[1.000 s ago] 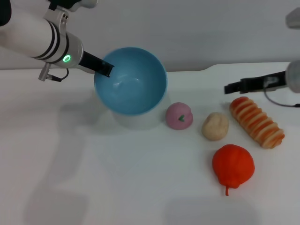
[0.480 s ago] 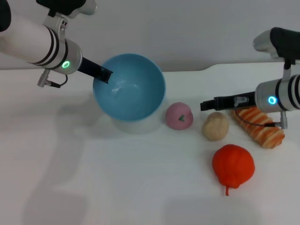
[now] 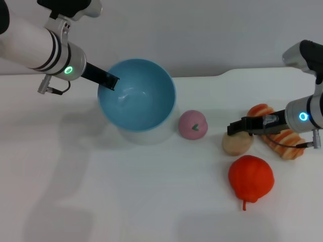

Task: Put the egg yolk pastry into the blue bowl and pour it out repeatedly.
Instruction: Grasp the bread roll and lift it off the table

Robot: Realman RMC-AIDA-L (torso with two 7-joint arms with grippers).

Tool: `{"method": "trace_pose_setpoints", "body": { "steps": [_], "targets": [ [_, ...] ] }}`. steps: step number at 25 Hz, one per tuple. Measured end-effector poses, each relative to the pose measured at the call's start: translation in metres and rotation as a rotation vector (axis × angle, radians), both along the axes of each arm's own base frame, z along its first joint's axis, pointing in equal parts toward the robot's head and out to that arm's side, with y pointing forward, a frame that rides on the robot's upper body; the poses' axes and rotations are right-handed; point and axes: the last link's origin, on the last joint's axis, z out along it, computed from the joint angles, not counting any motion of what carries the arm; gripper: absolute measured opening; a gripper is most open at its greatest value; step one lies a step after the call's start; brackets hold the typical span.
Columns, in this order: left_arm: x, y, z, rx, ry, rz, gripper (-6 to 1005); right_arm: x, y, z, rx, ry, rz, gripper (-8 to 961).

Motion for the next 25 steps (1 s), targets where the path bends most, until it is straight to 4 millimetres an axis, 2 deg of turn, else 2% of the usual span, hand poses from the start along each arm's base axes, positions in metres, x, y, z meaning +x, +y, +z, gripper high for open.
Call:
{"method": "trace_pose_setpoints", "body": {
  "steps": [12, 15, 20, 25],
  "targets": [
    [-0.002, 0.0, 0.0, 0.003, 0.003, 0.001, -1, -0.004, -0.003, -0.008, -0.066, -0.091, 0.119, 474],
    [-0.002, 0.0, 0.0, 0.004, 0.003, -0.001, -1, -0.005, -0.006, -0.012, -0.094, -0.127, 0.195, 294],
    [-0.002, 0.0, 0.0, 0.007, -0.001, -0.002, -1, -0.005, -0.007, -0.011, -0.087, -0.141, 0.249, 250],
    [-0.002, 0.0, -0.001, 0.007, -0.003, 0.0, -1, -0.009, -0.001, 0.006, -0.015, -0.137, 0.281, 199]
  ]
}}
